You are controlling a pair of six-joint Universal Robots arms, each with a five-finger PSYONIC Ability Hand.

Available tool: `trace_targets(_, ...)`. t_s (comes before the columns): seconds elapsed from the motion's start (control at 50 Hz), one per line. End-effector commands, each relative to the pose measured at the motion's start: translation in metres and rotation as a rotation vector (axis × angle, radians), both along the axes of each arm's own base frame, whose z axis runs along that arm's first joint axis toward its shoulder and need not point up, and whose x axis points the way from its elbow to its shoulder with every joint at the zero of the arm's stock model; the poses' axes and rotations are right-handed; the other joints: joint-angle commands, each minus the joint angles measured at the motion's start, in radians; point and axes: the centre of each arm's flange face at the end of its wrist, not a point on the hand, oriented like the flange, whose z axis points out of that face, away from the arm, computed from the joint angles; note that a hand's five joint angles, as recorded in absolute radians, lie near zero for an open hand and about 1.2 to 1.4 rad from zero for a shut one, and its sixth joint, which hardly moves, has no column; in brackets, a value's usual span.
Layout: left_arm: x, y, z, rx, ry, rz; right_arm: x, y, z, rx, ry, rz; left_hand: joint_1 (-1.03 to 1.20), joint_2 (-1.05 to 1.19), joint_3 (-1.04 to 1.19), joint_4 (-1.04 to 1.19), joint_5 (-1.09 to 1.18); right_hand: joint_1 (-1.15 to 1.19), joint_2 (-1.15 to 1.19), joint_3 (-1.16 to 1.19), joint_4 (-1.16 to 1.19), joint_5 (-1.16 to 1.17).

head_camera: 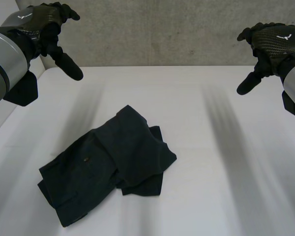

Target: Fold the shorts.

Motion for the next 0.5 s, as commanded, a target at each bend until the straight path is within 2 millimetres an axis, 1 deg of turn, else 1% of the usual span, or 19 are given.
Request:
trace_targets(0.02,-0.001,0.000,-0.004,0.007,-0.013,-0.004,0.003,0.001,-0.004,0.007,0.007,0.020,-0.020,-0.025,-0.035,-0.027,-0.030,-0.033,-0.049,-0.039,-0.061,-0.070)
trace_targets(0.08,-0.002,-0.001,-0.012,0.022,-0.050,-0.010,0.007,0.003,-0.006,0.007,0.018,0.057,-0.020,-0.025,-0.035,-0.027,-0.030,-0.033,-0.049,-0.039,-0.061,-0.070)
trace_targets(0.16,-0.006,-0.005,-0.032,0.023,-0.211,-0.029,0.021,0.006,-0.025,0.036,0.128,0.198,-0.008,-0.014,-0.024,-0.015,-0.019,-0.033,-0.049,-0.039,-0.061,-0.070)
trace_targets(0.18,-0.007,-0.010,-0.047,0.041,-0.308,-0.039,0.026,0.008,-0.037,0.046,0.189,0.257,-0.005,-0.011,-0.021,-0.012,-0.016,-0.033,-0.049,-0.039,-0.061,-0.070)
trace_targets(0.22,-0.009,-0.012,-0.063,0.064,-0.403,-0.055,0.030,0.013,-0.048,0.072,0.241,0.320,0.000,-0.005,-0.015,-0.006,-0.010,-0.033,-0.049,-0.039,-0.061,-0.070)
trace_targets(0.24,-0.012,-0.011,-0.078,0.082,-0.480,-0.082,0.032,0.019,-0.056,0.097,0.271,0.361,0.024,0.019,0.008,0.017,0.013,-0.033,-0.049,-0.039,-0.061,-0.070)
trace_targets(0.28,-0.014,-0.009,-0.092,0.102,-0.529,-0.106,0.035,0.026,-0.062,0.124,0.290,0.400,0.033,0.028,0.017,0.026,0.022,-0.033,-0.049,-0.039,-0.061,-0.070)
trace_targets(0.32,-0.018,-0.003,-0.108,0.128,-0.547,-0.131,0.037,0.031,-0.070,0.155,0.304,0.422,0.044,0.039,0.029,0.038,0.034,-0.033,-0.049,-0.039,-0.061,-0.070)
trace_targets(0.36,-0.020,-0.001,-0.117,0.135,-0.543,-0.138,0.037,0.032,-0.078,0.181,0.307,0.431,0.053,0.048,0.038,0.047,0.043,-0.033,-0.049,-0.039,-0.061,-0.070)
trace_targets(0.38,-0.021,0.000,-0.130,0.141,-0.537,-0.147,0.037,0.033,-0.088,0.214,0.311,0.438,0.065,0.060,0.050,0.058,0.055,-0.033,-0.049,-0.039,-0.061,-0.070)
trace_targets(0.44,-0.025,0.001,-0.149,0.140,-0.523,-0.153,0.036,0.036,-0.102,0.254,0.323,0.448,0.115,0.110,0.099,0.108,0.104,-0.033,-0.049,-0.039,-0.061,-0.070)
trace_targets(0.46,-0.029,0.001,-0.161,0.132,-0.517,-0.162,0.035,0.037,-0.110,0.270,0.327,0.450,0.144,0.139,0.129,0.137,0.134,-0.033,-0.049,-0.039,-0.061,-0.070)
trace_targets(0.5,-0.032,0.001,-0.173,0.125,-0.521,-0.170,0.034,0.039,-0.117,0.279,0.329,0.452,0.165,0.160,0.149,0.158,0.154,-0.033,-0.049,-0.039,-0.061,-0.070)
